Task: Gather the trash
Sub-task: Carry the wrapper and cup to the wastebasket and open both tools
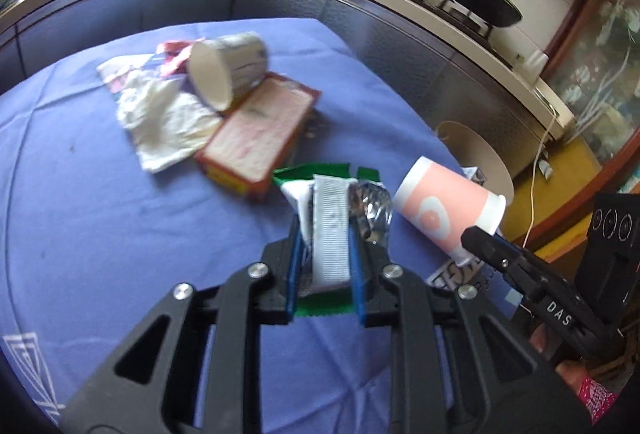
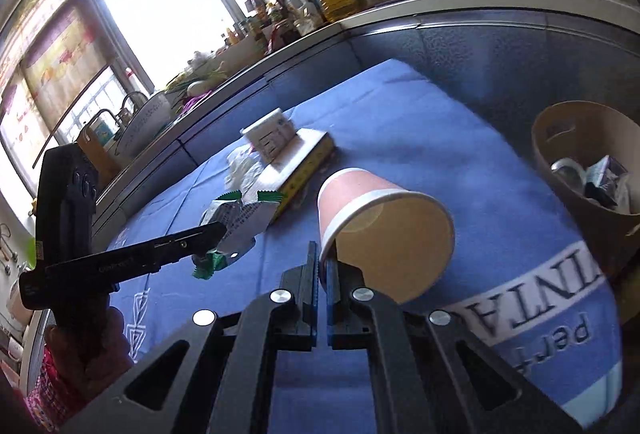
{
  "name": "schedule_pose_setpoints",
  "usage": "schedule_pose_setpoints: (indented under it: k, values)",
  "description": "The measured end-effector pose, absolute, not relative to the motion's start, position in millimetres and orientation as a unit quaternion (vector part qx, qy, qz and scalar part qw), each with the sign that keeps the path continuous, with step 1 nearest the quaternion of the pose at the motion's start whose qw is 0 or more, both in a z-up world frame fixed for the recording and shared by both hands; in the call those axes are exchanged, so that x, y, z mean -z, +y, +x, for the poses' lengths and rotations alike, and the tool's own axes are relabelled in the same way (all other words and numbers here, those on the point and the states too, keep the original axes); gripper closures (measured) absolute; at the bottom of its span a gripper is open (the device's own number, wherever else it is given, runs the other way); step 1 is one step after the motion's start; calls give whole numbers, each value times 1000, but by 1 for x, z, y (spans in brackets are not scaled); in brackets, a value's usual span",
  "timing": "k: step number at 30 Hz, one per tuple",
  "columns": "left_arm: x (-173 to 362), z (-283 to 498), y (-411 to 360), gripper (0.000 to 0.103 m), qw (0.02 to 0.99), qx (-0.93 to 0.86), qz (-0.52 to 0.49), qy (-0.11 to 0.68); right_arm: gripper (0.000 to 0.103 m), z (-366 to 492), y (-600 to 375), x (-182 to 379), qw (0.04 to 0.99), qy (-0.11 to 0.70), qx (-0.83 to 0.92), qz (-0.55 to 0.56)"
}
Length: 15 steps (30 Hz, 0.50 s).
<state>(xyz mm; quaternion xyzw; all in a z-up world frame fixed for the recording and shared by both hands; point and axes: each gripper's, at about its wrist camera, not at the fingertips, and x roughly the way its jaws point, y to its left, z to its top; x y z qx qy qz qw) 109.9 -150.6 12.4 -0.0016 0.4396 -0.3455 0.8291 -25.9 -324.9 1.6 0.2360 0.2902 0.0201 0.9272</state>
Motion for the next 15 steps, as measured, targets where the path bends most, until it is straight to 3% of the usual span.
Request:
schedule_pose_setpoints:
  k: [9, 15]
  values:
    - [-30, 116, -349, 82, 765, 461, 71, 443, 101, -67, -495, 13, 913, 233, 118, 312]
    - [-1, 126, -448, 82, 740, 469, 106, 471, 101, -39, -571, 29, 900, 261, 145, 317]
